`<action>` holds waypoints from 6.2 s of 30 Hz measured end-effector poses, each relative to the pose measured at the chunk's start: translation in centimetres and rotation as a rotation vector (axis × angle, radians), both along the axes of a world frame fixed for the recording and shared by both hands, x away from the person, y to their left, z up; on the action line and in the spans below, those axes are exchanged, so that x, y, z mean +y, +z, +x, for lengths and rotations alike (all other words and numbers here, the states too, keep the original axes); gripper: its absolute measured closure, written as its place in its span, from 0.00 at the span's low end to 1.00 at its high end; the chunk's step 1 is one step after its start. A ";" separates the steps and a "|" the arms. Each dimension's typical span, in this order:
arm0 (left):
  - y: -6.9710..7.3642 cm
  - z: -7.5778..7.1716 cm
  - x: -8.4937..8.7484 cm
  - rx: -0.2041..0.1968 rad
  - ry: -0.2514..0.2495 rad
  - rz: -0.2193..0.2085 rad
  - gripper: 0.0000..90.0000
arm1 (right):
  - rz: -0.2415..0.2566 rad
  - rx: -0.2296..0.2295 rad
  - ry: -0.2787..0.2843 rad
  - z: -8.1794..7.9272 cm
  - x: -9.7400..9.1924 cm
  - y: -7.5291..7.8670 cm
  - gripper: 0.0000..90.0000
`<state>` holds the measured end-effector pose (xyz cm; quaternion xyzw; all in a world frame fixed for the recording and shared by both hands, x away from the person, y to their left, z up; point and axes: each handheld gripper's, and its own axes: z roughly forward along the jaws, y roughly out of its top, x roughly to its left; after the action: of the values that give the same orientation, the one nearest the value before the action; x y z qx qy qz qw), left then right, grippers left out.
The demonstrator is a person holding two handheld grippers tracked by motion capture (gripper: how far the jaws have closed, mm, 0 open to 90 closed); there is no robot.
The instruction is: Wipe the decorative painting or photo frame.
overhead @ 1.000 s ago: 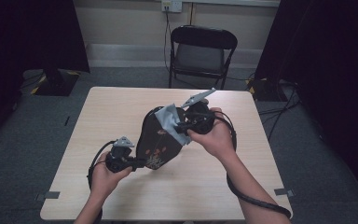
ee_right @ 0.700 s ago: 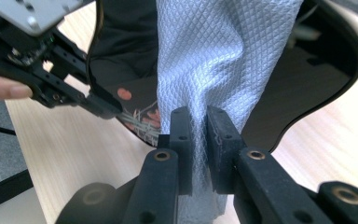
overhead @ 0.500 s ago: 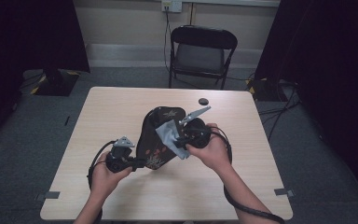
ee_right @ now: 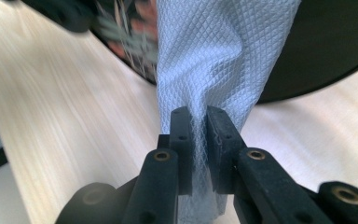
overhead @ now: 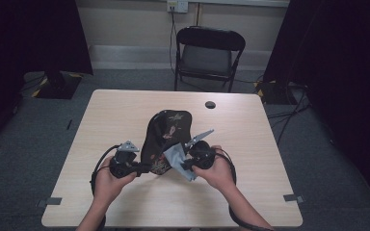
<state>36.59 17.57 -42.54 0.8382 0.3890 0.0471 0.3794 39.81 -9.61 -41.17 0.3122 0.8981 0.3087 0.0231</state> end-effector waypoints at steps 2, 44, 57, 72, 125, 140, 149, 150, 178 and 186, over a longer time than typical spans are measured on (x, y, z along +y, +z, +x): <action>0.0 0.0 0.0 0.000 -0.001 0.000 0.87 | -0.006 0.017 -0.005 -0.2 0.0 -1.0 0.91; 0.1 0.1 0.1 0.009 -0.001 0.001 0.87 | 0.053 -0.180 0.002 0.6 0.2 12.4 0.91; 0.1 0.2 0.1 0.004 -0.001 0.007 0.87 | 0.058 -0.165 -0.002 0.9 1.2 11.5 0.91; 0.1 0.1 0.1 0.004 -0.001 0.008 0.87 | 0.016 -0.061 0.001 0.4 0.6 3.6 0.91; 0.0 0.1 0.1 0.002 0.005 0.003 0.87 | 0.054 -0.189 0.036 -0.2 1.1 12.2 0.91; 0.0 0.2 0.1 -0.003 0.003 0.003 0.87 | 0.053 -0.136 0.037 0.0 1.9 8.7 0.91; 0.0 0.1 0.1 -0.003 0.004 0.002 0.87 | 0.023 -0.066 0.024 -0.2 1.4 3.6 0.91; 0.0 0.1 0.1 -0.001 0.002 0.003 0.87 | 0.020 -0.058 0.022 -0.3 1.4 3.0 0.91; 0.0 0.1 0.1 0.001 0.007 0.003 0.87 | -0.037 0.011 0.006 -1.1 -0.3 -1.7 0.91; 0.0 0.1 0.1 0.001 0.007 0.002 0.87 | 0.013 -0.101 0.037 -1.0 0.6 5.6 0.91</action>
<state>36.70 17.66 -42.54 0.8371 0.3922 0.0483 0.3783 38.84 -9.05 -35.62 0.2797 0.8994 0.3304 0.0608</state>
